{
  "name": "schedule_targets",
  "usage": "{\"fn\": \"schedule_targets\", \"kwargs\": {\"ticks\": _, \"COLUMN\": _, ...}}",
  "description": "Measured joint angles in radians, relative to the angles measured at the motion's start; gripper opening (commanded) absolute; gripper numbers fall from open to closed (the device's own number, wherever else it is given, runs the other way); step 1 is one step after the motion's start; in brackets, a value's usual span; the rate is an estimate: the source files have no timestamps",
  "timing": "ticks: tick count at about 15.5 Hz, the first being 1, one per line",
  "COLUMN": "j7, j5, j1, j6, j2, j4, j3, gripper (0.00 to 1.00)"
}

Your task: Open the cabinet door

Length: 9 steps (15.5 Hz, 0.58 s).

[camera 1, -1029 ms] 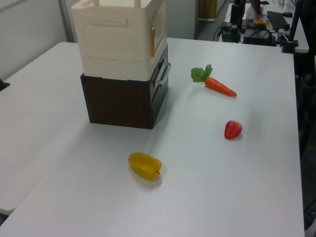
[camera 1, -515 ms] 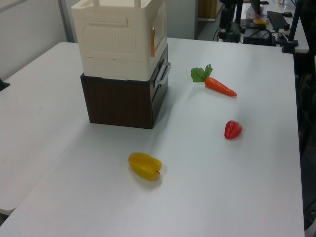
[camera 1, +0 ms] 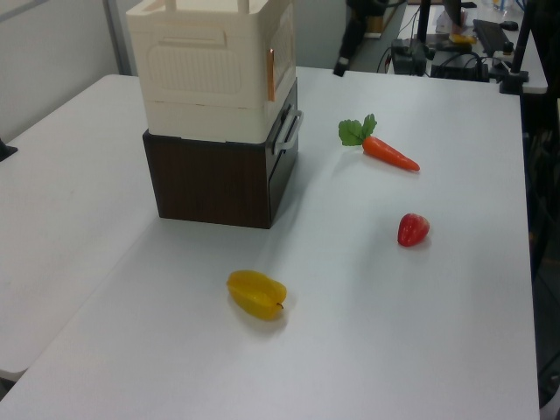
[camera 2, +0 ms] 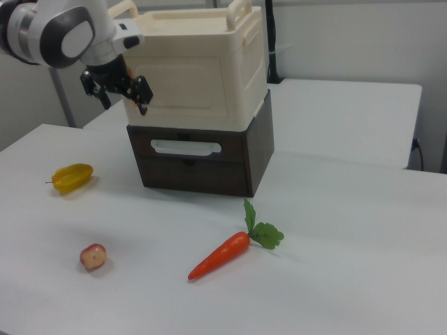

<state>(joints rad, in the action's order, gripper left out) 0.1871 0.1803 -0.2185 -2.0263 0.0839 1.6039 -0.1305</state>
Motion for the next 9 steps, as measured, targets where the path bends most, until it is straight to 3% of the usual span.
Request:
{"fn": "schedule_targets", "kwargs": {"ticks": 1, "j7": 0.000, "j5": 0.000, "j1": -0.018, "j6": -0.048, "j2": 0.009, "j4": 0.000, "j3": 0.000, "gripper": 0.97}}
{"fn": "schedule_targets", "kwargs": {"ticks": 3, "j7": 0.000, "j5": 0.000, "j1": -0.046, "j6": -0.155, "j2": 0.033, "j4": 0.000, "j3": 0.000, "gripper": 0.82}}
{"fn": "schedule_targets", "kwargs": {"ticks": 6, "j7": 0.000, "j5": -0.006, "j1": -0.067, "j6": -0.305, "j2": 0.080, "j4": -0.001, "j3": 0.000, "gripper": 0.81}}
{"fn": "schedule_targets", "kwargs": {"ticks": 8, "j7": 0.000, "j5": -0.007, "j1": -0.069, "j6": -0.360, "j2": 0.112, "j4": -0.011, "j3": 0.000, "gripper": 0.46}}
{"fn": "schedule_targets", "kwargs": {"ticks": 9, "j7": 0.000, "j5": -0.007, "j1": -0.069, "j6": -0.367, "j2": 0.127, "j4": -0.023, "j3": 0.000, "gripper": 0.41}}
